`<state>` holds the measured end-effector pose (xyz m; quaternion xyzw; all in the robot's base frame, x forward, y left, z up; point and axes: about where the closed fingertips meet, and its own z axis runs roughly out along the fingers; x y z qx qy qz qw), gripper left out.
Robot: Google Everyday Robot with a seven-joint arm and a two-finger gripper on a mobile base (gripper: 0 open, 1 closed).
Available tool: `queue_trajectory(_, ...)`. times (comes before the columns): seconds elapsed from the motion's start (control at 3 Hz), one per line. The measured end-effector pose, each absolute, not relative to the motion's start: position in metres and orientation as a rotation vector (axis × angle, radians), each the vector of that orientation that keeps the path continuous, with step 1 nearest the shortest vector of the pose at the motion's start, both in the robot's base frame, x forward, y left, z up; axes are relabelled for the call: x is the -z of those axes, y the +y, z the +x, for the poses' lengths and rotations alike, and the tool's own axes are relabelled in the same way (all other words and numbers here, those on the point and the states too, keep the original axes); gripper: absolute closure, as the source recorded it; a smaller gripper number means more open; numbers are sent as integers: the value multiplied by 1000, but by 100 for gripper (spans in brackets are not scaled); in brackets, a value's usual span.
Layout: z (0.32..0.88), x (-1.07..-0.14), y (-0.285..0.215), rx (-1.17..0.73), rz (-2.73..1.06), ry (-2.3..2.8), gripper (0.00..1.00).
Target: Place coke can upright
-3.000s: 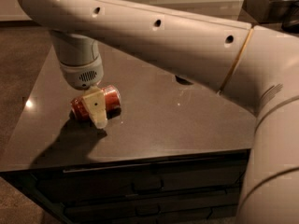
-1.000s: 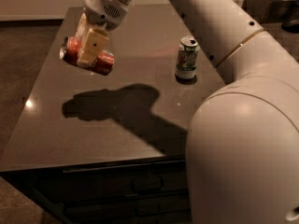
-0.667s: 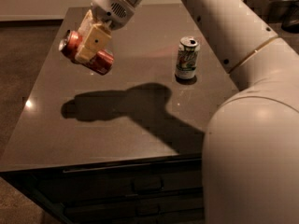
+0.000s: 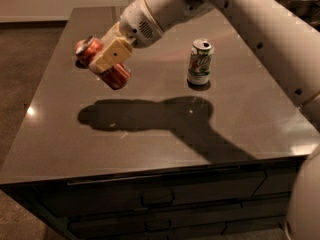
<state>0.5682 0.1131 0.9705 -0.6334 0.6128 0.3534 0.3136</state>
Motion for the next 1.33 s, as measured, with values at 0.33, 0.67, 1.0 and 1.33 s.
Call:
queue_trajectory(0.33, 573, -958, 106, -986, -1505, 1628, 100)
queue_trajectory(0.67, 574, -951, 99, -1037, -1393, 1586, 100)
queue_trajectory(1.0, 574, -944, 89, -1076, -1309, 1507, 100)
queue_trajectory(1.33, 573, -940, 81, -1108, -1273, 1409, 82)
